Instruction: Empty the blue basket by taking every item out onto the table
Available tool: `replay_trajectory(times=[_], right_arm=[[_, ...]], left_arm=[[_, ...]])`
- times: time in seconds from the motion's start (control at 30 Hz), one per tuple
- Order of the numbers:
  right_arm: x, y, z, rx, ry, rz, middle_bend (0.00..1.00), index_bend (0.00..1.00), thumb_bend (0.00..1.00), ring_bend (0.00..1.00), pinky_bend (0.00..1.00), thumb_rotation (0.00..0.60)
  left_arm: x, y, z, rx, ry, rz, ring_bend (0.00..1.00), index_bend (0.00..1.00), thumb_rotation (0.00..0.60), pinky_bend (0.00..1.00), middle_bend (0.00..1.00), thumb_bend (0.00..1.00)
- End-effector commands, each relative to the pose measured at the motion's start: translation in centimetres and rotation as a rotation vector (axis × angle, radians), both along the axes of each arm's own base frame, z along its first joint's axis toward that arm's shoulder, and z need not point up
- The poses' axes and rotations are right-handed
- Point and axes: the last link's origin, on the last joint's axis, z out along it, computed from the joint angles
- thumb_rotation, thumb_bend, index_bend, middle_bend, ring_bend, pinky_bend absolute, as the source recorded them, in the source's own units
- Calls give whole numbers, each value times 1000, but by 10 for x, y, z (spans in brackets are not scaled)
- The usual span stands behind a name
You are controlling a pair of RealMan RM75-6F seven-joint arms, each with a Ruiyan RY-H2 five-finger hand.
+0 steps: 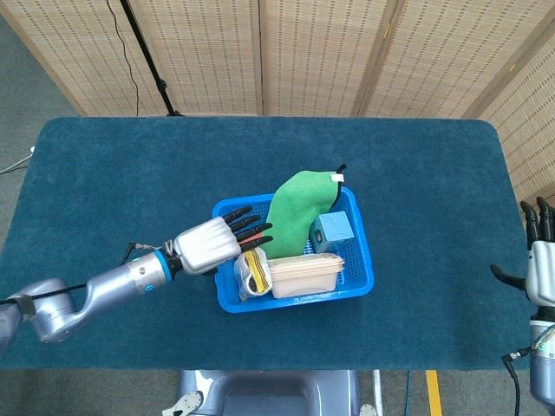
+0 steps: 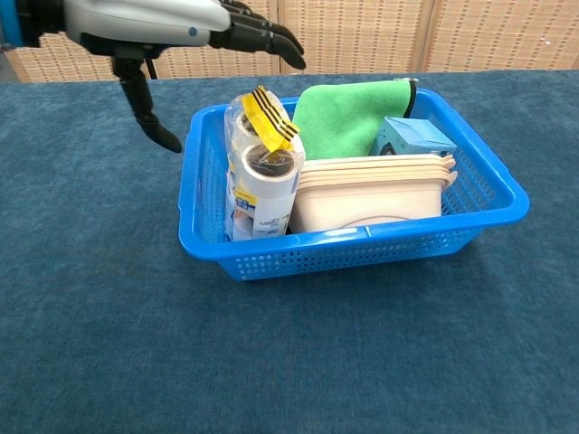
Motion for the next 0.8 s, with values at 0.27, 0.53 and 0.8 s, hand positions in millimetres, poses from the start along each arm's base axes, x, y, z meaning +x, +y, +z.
replay_trajectory(times=[0.27,0.53,0.8], right_arm=[[0,0,0,23,-50,-34,0,0,0,0,0,600],[-1,-1,2,33,-75,-42,0,0,0,0,0,600],[-1,-1,3,39,-83,-37,0,0,0,0,0,600]], left_arm=[[29,2,-45,-51,110,-72,0,0,600,0,0,29],[36,-3,-49,-82,82,-58,344,297,600,419,286,405],[34,0,-45,-58,62,-56,549,627,600,544,554,543]])
